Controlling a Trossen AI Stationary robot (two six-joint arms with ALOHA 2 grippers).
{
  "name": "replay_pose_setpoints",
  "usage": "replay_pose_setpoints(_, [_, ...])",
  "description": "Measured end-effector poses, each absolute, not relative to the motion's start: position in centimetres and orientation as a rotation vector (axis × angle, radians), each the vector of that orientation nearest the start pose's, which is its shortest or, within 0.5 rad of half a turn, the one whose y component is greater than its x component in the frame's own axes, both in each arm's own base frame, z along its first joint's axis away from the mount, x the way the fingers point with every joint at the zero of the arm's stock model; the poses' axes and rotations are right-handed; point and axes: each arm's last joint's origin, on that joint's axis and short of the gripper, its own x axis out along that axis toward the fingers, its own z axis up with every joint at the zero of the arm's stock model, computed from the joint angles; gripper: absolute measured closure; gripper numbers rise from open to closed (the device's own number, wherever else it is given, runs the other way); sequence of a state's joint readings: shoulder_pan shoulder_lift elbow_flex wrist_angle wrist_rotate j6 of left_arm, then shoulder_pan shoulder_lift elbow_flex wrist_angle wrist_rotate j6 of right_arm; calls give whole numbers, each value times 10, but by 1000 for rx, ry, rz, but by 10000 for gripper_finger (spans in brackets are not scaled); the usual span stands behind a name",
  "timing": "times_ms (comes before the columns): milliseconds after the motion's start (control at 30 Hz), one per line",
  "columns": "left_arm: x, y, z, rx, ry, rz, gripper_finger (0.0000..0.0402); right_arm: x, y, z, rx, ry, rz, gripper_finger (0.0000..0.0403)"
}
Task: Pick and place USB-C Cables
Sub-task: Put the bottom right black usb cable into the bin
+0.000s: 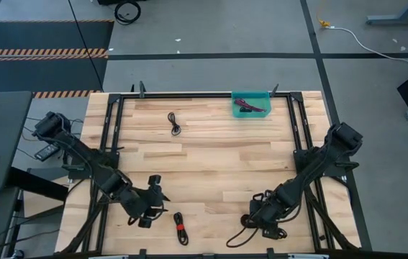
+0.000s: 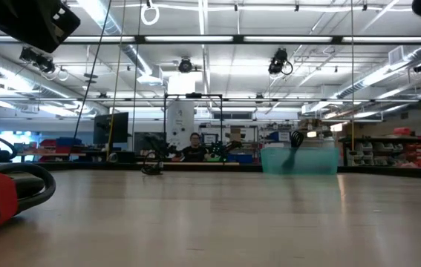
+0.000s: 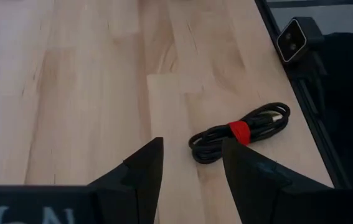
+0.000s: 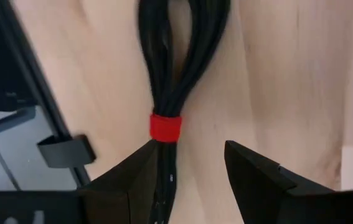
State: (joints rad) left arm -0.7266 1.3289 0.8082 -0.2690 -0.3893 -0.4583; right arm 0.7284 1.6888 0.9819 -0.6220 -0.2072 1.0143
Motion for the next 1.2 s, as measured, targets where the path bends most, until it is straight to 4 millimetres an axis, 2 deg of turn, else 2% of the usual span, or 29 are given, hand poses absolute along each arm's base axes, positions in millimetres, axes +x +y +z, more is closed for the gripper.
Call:
replay_pose_setpoints(233, [206,-168,223,-19,722,-156,230,216,208,151,499,1617,-15,210])
replay_pose_setpoints(533, [206,-168,223,-18,718,-149,230,210,217,151,551,1625,-40,219])
replay_pose_setpoints(833, [206,-168,223,-24,716,-144,230,212,233,169,592,1605,-1,220])
replay_pose_setpoints(1033, [206,-168,223,-36,717,-141,230,196,227,166,497,1696,-122,220])
replay_pose_setpoints(1200, [205,-168,222,-28,730,-137,230,196,229,165,481,1667,-123,220])
